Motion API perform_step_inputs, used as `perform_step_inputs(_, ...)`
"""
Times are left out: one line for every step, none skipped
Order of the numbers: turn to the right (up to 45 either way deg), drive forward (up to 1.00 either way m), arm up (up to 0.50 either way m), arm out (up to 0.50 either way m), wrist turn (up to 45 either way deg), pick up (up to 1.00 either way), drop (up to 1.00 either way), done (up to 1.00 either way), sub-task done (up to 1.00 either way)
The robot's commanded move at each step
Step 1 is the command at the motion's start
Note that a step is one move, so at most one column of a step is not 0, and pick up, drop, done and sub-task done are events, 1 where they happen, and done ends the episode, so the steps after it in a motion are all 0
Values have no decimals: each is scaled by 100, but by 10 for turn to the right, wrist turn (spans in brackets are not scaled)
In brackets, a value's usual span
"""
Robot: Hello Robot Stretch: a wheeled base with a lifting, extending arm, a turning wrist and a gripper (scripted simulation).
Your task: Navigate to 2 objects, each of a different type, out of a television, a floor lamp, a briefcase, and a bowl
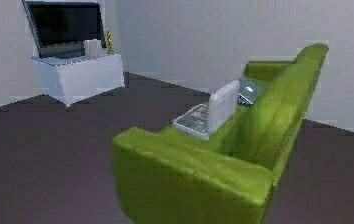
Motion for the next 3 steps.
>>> perform_step_inputs(330, 0, 0, 0, 0, 0, 0, 0, 0)
perform_step_inputs(0, 5, 0, 0, 0, 0, 0, 0, 0)
perform_step_inputs(-450, 0, 0, 0, 0, 0, 0, 0, 0)
